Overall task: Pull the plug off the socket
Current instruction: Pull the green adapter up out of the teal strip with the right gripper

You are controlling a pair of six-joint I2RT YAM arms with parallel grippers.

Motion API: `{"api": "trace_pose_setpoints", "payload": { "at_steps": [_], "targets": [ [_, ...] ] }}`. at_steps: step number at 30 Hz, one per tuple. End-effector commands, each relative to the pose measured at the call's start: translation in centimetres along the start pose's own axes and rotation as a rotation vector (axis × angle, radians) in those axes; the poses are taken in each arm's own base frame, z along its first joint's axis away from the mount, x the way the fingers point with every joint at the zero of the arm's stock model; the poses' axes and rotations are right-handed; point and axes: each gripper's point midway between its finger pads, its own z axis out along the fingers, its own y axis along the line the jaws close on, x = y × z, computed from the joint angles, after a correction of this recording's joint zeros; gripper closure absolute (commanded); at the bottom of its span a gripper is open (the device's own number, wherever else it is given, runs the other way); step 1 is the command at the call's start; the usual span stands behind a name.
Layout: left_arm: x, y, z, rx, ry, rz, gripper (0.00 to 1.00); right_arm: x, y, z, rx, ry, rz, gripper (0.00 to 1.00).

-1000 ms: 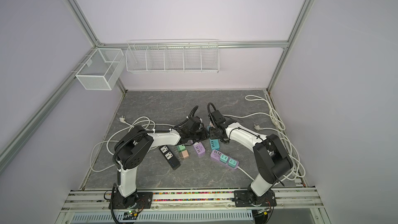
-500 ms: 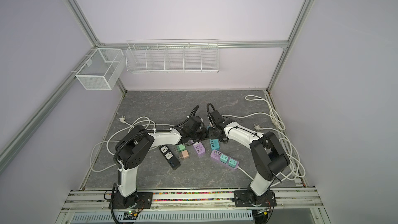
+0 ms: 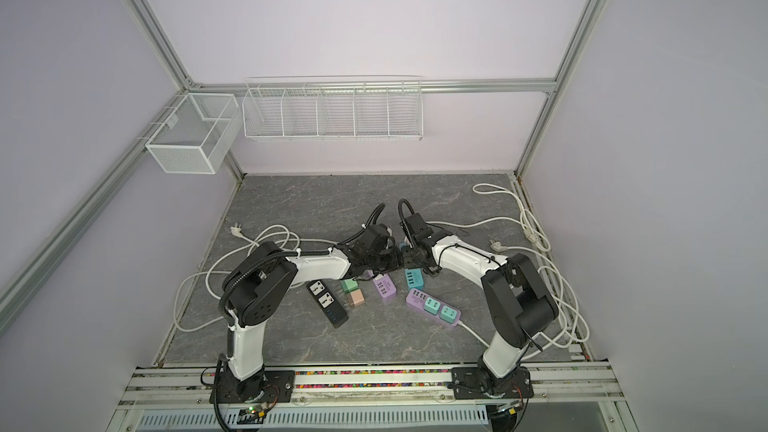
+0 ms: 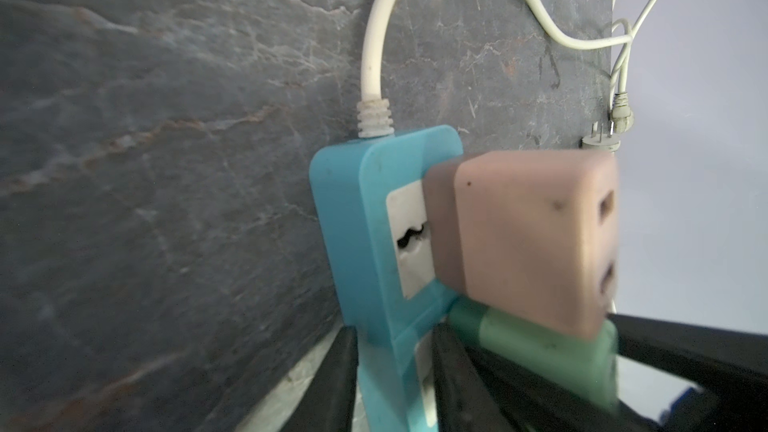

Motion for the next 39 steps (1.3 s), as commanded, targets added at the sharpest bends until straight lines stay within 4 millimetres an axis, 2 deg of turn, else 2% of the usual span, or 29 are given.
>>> {"api": "trace_pose_setpoints", "payload": {
  "at_steps": [1,6,16,23,26,31,39],
  "targets": [
    [3.5,5.3,0.5,-0.177,0.083,-0.020,0.69,-0.4,0.1,-1.1,-0.005,-0.019,-0.013,0.73],
    [3.6,6.3,0.5,-0.220,0.088,-0.018,0.70,-0.1,1.3,-1.0,-0.005,-0.015,-0.034,0.75],
    [3.8,6.3,0.4,-0.215,0.088,-0.033,0.72,-0.8,-0.6,-2.4,0.081,-0.040,-0.055,0.77],
    [3.7,6.3,0.4,-0.220,0.087,-0.036,0.73,-0.5,0.7,-1.7,0.007,-0.030,-0.021,0.78],
    [3.8,6.3,0.3,-0.221,0.089,-0.036,0.73,-0.5,0.3,-1.7,0.022,-0.030,-0.021,0.79],
    [3.8,6.1,0.3,-0.214,0.088,-0.035,0.74,-0.8,-0.6,-2.6,0.043,-0.054,-0.019,0.79],
    [3.3,4.9,0.2,-0.176,0.084,-0.031,0.74,-1.5,-0.2,-4.7,-0.029,-0.106,0.010,0.79]
  ]
}}
